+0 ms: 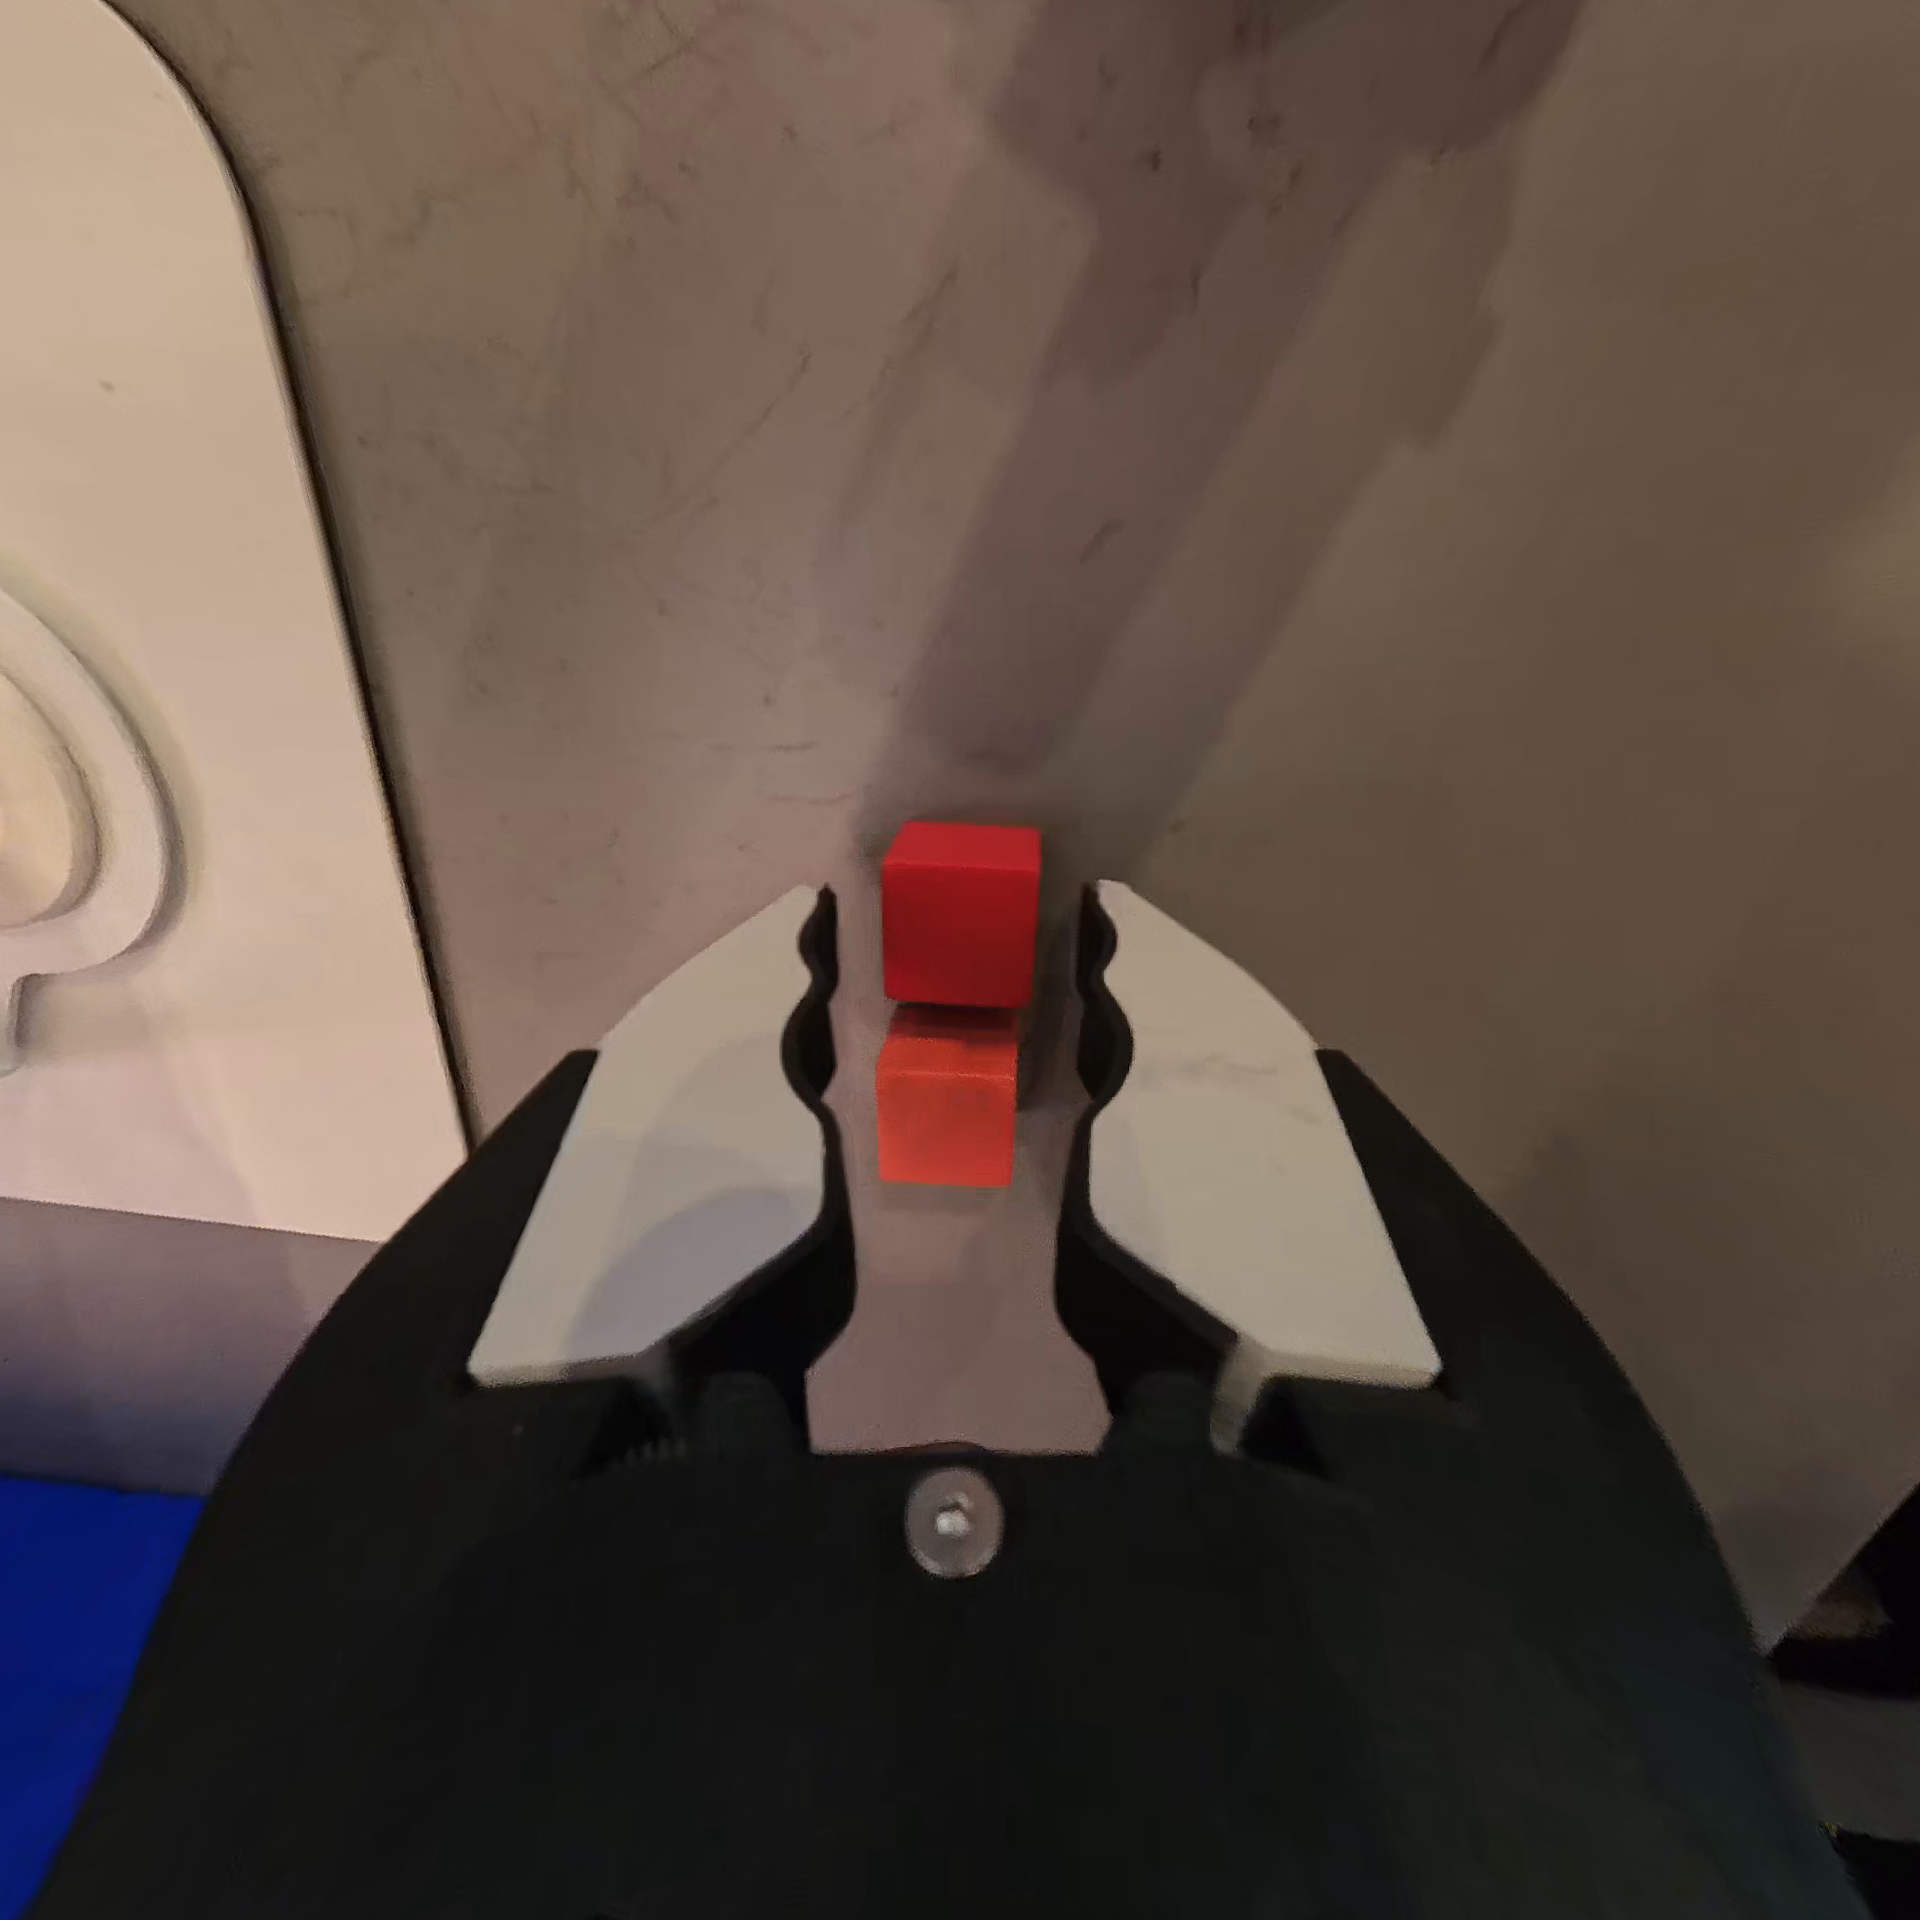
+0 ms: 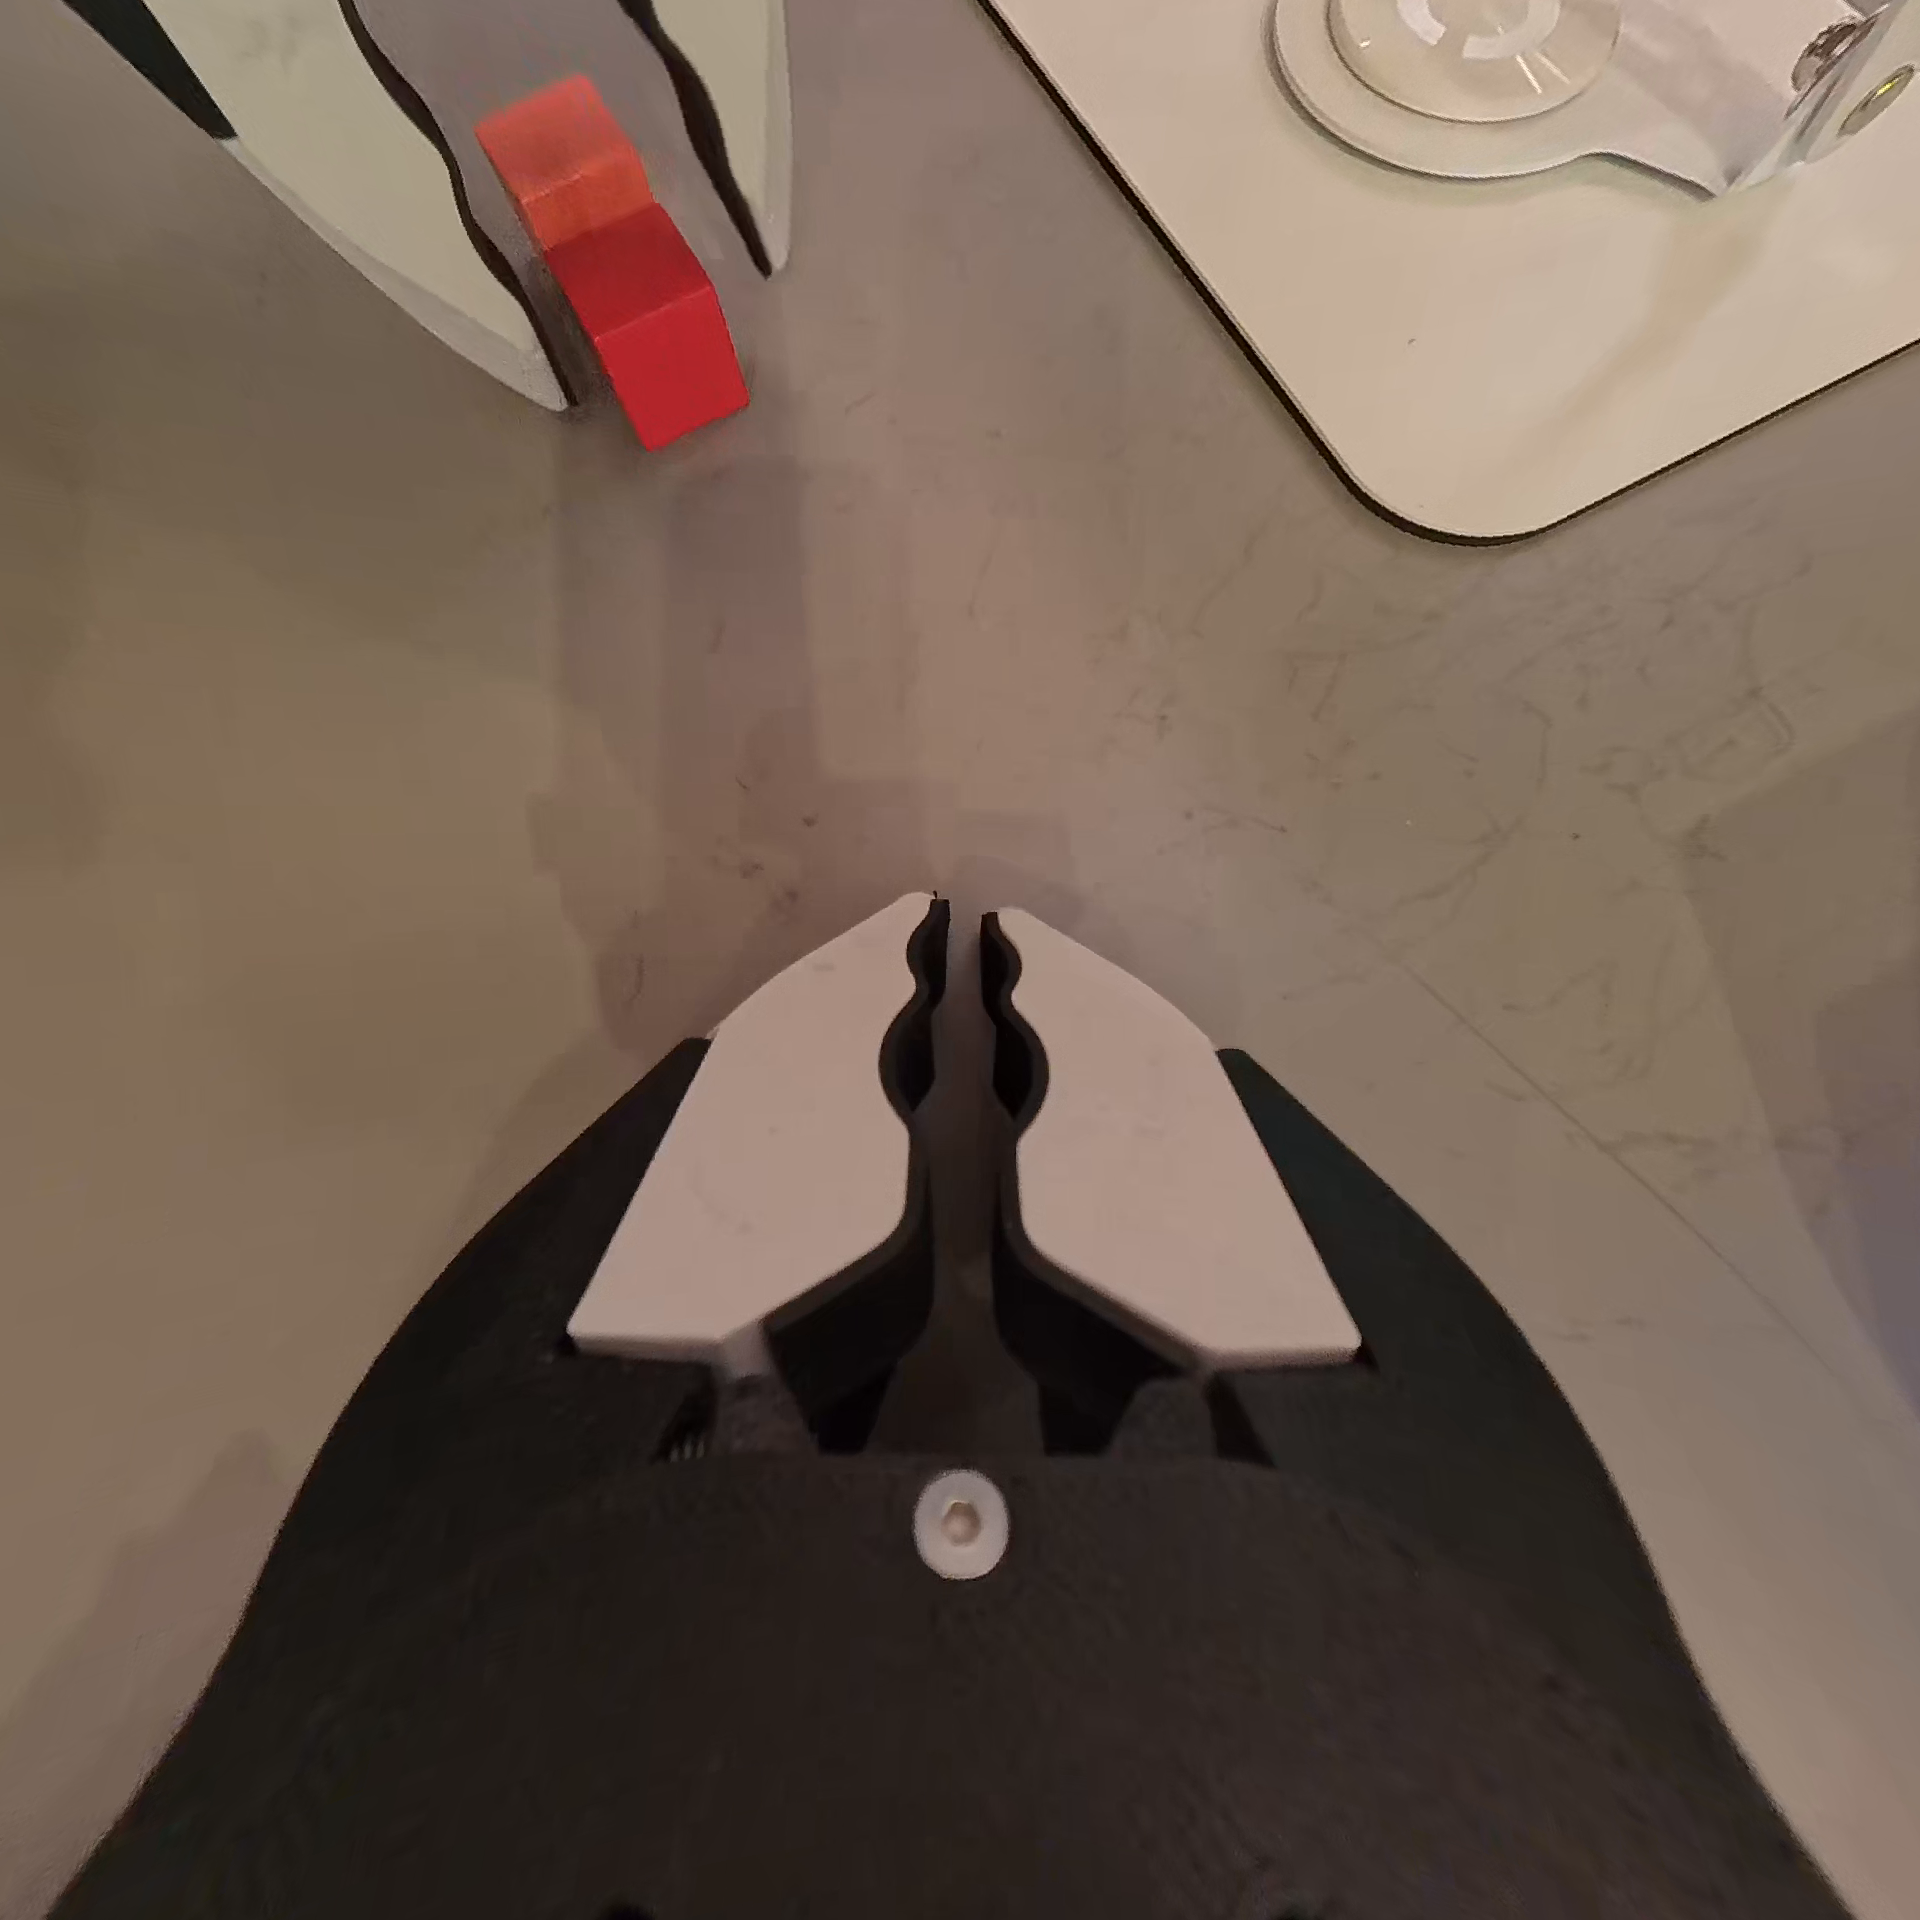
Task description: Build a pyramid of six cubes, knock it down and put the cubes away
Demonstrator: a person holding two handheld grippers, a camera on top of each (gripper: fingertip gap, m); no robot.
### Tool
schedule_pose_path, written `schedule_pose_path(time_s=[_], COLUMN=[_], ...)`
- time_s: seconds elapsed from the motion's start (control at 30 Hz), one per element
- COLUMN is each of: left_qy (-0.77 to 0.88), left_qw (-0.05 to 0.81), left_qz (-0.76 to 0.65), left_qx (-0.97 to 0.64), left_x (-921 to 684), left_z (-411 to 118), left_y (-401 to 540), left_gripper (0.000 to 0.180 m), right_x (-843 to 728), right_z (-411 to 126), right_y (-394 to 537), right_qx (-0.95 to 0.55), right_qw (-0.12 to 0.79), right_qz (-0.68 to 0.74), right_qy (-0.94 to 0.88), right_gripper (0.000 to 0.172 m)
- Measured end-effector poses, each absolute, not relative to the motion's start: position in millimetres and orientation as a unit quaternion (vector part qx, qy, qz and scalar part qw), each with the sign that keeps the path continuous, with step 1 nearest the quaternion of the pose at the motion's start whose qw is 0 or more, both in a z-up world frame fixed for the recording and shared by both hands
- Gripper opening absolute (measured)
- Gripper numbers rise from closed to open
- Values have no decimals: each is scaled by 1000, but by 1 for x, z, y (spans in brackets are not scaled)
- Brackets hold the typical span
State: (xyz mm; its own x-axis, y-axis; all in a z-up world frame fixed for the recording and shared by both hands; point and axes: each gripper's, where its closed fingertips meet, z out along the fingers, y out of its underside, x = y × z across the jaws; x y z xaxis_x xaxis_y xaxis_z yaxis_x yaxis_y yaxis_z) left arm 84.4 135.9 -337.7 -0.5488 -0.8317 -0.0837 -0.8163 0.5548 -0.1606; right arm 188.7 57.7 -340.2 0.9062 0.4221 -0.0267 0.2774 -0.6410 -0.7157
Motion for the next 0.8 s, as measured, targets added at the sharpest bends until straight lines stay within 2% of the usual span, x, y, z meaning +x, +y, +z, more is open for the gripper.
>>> schedule_pose_path(time_s=[0.1,0.27,0.8], left_qy=[878,883,883], left_qw=[87,81,38], left_qz=[-71,-71,-69], left_qx=[-466,-456,-462], left_x=[91,96,90], left_z=[-330,-328,-330], left_y=[132,129,134], left_gripper=[46,25,25], right_x=[189,189,186], right_z=[-340,-340,-341], right_y=[58,58,58], right_qx=[-901,-901,-901], right_qw=[376,376,374], right_qz=[96,96,96], right_qy=[-194,-195,-199], right_gripper=[6,6,6])
